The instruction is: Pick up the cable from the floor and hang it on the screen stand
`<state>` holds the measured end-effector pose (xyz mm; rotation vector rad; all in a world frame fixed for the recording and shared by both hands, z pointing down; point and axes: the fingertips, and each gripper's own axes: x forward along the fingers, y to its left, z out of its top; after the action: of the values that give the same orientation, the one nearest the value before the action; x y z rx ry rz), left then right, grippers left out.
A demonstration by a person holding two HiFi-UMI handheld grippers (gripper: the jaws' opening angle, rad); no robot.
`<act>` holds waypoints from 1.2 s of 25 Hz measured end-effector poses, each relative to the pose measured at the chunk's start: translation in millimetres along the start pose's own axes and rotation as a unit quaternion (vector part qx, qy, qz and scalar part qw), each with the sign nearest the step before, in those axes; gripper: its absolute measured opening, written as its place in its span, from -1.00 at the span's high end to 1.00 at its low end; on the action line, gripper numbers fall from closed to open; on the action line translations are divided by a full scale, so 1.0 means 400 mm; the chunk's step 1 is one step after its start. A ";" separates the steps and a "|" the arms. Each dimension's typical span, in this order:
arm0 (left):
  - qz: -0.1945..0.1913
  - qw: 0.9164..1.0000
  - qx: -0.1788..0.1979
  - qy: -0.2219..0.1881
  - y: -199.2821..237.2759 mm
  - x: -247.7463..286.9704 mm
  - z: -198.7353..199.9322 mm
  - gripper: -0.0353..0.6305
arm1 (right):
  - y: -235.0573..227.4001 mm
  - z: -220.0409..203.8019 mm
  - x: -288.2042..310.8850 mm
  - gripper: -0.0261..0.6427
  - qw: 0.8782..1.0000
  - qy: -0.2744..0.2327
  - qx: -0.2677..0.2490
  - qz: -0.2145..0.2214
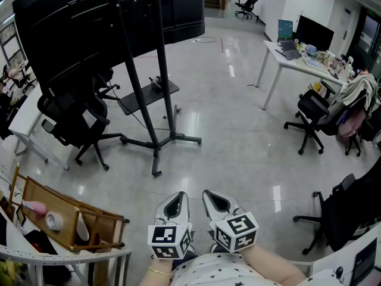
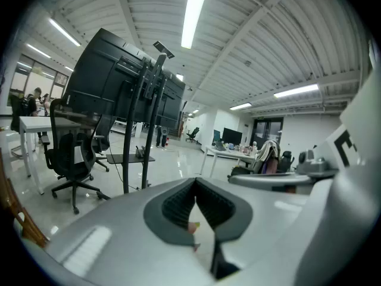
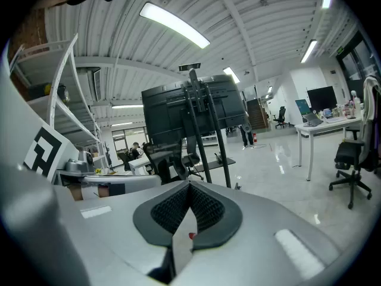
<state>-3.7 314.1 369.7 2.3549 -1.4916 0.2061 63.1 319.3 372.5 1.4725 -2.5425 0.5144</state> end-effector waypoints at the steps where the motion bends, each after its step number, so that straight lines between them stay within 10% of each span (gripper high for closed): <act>1: 0.001 1.000 -0.002 0.002 0.017 -0.001 -0.003 0.88 | 0.009 -0.004 0.012 0.93 1.000 0.002 0.000 0.000; 14: 0.035 0.999 -0.033 0.020 0.231 0.095 -0.022 0.88 | -0.009 -0.033 0.205 0.93 1.000 0.029 0.010 -0.003; 30: 0.137 0.987 -0.082 0.032 0.536 0.763 0.161 0.88 | -0.440 0.157 0.870 0.93 0.991 0.112 -0.019 0.075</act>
<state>-66.7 -51.1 446.9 1.9943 -1.7270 0.2156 42.2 -65.6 457.7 1.1458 -2.4803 0.6112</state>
